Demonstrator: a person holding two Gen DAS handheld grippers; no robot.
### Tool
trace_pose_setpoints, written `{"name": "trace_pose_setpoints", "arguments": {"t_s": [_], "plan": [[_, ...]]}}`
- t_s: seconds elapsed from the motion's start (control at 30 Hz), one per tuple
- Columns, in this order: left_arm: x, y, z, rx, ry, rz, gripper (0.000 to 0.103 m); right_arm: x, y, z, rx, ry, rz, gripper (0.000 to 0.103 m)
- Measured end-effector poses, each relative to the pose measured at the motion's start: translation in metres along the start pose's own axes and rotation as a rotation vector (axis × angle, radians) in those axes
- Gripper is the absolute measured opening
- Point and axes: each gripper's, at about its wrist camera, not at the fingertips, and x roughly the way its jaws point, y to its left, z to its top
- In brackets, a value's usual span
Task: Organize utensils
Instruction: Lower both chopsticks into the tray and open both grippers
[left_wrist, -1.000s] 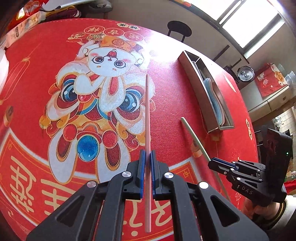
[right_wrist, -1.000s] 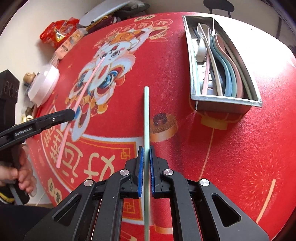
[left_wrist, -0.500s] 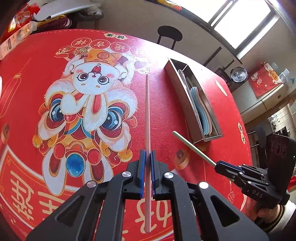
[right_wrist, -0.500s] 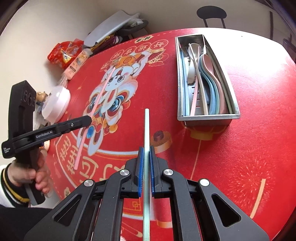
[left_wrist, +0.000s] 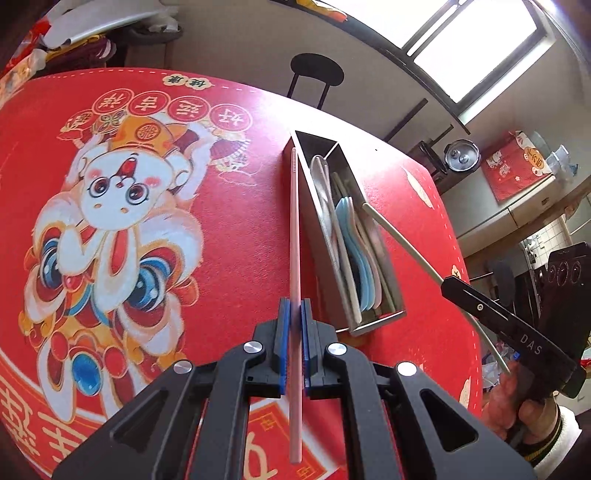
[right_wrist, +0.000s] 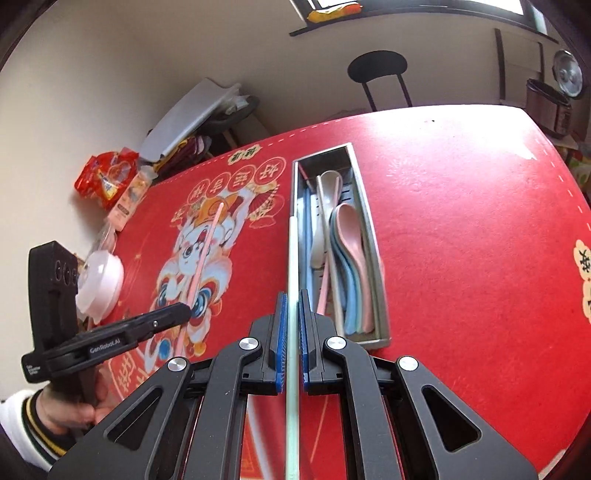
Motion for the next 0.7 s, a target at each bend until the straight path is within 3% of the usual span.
{"name": "trace_pose_setpoints", "arguments": {"t_s": [0.4,0.7], "plan": [[0.077,-0.044,0.067,-0.054,0.046,-0.044,0.006,0.050,-0.028,0.058,0.031,0.004,-0.089,0.006],[0.114,-0.046,0.079,-0.075,0.104,-0.006,0.006,0.082,-0.031,0.070,0.050,0.047,-0.127,0.006]]}}
